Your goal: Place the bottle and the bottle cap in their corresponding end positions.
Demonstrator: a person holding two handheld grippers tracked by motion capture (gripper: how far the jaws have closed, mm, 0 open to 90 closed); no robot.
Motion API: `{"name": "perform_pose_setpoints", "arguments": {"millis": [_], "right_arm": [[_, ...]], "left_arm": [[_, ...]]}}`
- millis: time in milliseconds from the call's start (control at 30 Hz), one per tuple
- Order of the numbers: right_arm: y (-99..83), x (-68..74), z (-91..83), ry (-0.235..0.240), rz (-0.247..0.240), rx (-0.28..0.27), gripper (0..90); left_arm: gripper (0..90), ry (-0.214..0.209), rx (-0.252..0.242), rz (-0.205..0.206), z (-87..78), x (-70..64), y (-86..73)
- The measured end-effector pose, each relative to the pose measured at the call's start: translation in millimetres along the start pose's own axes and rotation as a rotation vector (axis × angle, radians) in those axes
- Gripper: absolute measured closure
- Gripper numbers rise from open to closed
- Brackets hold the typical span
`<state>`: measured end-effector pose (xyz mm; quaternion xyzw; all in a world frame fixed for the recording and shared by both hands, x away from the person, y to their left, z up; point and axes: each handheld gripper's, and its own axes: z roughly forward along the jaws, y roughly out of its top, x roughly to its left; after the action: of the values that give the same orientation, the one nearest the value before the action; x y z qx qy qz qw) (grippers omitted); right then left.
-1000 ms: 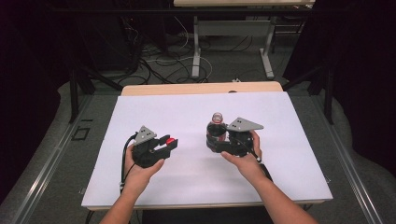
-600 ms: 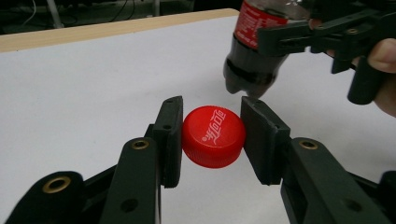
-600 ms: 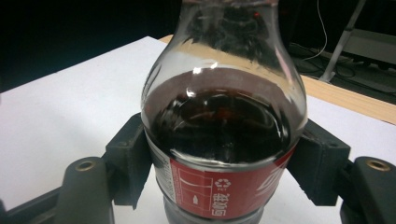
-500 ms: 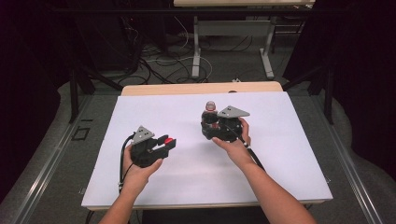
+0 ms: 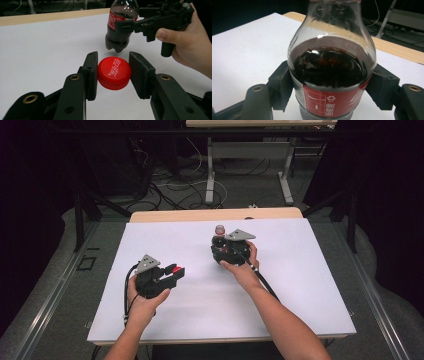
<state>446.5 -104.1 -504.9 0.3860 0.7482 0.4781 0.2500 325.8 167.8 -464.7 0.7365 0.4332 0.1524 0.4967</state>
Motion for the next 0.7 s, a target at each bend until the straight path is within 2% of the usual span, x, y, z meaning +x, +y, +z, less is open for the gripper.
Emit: {"name": "perform_pose_setpoints", "arguments": {"millis": [100, 233, 433, 700], "right_arm": [[-3.6, 0.2, 5.8, -0.008, 0.007, 0.023, 29.4], [-8.5, 0.9, 13.2, -0.014, 0.019, 0.016, 29.4], [-16.5, 5.0, 18.3, -0.018, 0.000, 0.019, 29.3], [-24.0, 3.1, 14.8, -0.009, 0.025, -0.001, 28.6]], "left_arm": [[61.1, 0.003, -0.002, -0.007, -0.7, 0.3, -0.5], [61.1, 0.002, -0.001, -0.017, -2.2, 1.4, -0.6], [61.1, 0.006, 0.000, -0.013, -2.1, 3.6, -1.3], [61.1, 0.009, 0.004, -0.013, -1.0, 3.5, -1.6]]}}
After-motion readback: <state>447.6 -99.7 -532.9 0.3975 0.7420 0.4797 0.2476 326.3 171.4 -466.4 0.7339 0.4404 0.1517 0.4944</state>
